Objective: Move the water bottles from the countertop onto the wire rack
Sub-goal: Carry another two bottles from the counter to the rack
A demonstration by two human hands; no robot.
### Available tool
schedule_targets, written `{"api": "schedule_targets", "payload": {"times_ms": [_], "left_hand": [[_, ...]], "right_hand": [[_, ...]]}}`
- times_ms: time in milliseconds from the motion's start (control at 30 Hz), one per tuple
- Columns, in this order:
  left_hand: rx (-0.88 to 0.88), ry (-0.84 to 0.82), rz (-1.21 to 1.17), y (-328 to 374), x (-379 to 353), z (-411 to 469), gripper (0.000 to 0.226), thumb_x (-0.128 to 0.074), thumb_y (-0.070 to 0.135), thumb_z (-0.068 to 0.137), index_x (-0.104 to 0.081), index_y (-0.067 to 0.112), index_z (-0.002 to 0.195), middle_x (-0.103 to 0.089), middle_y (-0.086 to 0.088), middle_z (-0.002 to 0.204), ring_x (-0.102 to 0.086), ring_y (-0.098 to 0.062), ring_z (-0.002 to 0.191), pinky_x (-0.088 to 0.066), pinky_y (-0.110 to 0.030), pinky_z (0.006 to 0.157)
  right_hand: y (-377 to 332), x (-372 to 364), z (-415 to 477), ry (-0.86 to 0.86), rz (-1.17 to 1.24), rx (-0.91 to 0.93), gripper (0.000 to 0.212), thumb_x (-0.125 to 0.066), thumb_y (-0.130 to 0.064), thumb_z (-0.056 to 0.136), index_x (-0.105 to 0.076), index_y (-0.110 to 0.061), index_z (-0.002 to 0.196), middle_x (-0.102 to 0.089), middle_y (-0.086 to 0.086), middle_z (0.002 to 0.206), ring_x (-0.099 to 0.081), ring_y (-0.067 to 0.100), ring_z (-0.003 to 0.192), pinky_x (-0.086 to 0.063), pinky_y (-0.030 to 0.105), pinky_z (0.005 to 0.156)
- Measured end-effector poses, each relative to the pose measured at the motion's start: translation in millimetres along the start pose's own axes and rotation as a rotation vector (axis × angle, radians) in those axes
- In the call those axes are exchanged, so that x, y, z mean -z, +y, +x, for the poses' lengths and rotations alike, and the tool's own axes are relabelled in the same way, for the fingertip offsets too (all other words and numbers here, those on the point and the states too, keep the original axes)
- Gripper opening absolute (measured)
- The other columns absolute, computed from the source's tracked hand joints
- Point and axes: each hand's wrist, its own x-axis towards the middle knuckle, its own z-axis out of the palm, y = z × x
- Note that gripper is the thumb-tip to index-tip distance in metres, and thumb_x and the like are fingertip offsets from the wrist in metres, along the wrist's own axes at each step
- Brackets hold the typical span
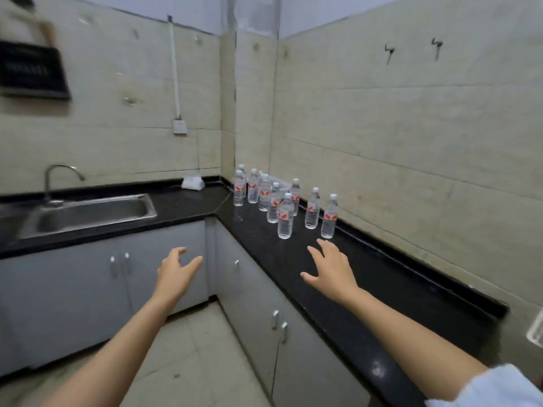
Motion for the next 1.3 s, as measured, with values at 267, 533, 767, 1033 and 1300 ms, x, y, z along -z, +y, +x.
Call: {"api": "schedule_targets", "payload": {"times_ms": [267, 533, 767, 1033, 1300], "left_hand": [[0.148, 0.185, 0.021, -65.5, 81.5, 11.0, 0.051, -0.057, 0.028, 0.086, -0.041, 0.008, 0.130, -0.042, -0.021, 0.137, -0.038, -0.035, 0.127, -0.034, -0.050, 0.105], [0.172, 0.323, 0.098, -82.9, 121.9, 86.9, 0.050, -0.056, 0.030, 0.087, -0.041, 0.011, 0.130, -0.040, -0.019, 0.138, -0.038, -0.034, 0.127, -0.035, -0.050, 0.105], [0.168, 0.341, 0.150, -78.0, 111.0, 203.0, 0.050, -0.056, 0.027, 0.087, -0.041, 0.010, 0.131, -0.040, -0.019, 0.138, -0.038, -0.034, 0.127, -0.036, -0.049, 0.104], [0.281, 0.366, 0.053, -113.6, 70.7, 274.1, 0.043, -0.054, 0.025, 0.089, -0.044, 0.009, 0.127, -0.043, -0.018, 0.135, -0.044, -0.030, 0.121, -0.036, -0.035, 0.088], [0.326, 0.269, 0.032, -121.5, 10.9, 366.2, 0.041, -0.053, 0.019, 0.089, -0.043, 0.004, 0.126, -0.045, -0.021, 0.133, -0.046, -0.032, 0.119, -0.038, -0.039, 0.094]], "right_hand": [[-96.0, -55.3, 64.3, -0.093, 0.093, 0.155, 0.066, -0.051, -0.044, 0.087, -0.027, -0.015, 0.141, -0.017, 0.011, 0.153, -0.011, 0.025, 0.141, -0.020, 0.038, 0.112], [-135.9, -104.2, 173.2, -0.091, 0.221, 0.252, 0.066, -0.051, -0.044, 0.087, -0.026, -0.015, 0.141, -0.018, 0.012, 0.153, -0.011, 0.025, 0.142, -0.020, 0.040, 0.113], [-144.9, -144.6, 304.4, -0.050, 0.365, 0.244, 0.066, -0.055, -0.046, 0.085, -0.030, -0.017, 0.139, -0.023, 0.010, 0.151, -0.015, 0.024, 0.140, -0.023, 0.039, 0.110], [-145.7, -211.2, 372.0, -0.204, 0.424, 0.203, 0.065, -0.054, -0.044, 0.085, -0.030, -0.017, 0.139, -0.022, 0.012, 0.151, -0.016, 0.026, 0.140, -0.024, 0.039, 0.109], [-116.6, -243.4, 426.0, -0.220, 0.441, 0.113, 0.066, -0.053, -0.044, 0.086, -0.028, -0.016, 0.140, -0.022, 0.011, 0.151, -0.016, 0.026, 0.139, -0.025, 0.041, 0.109]]}}
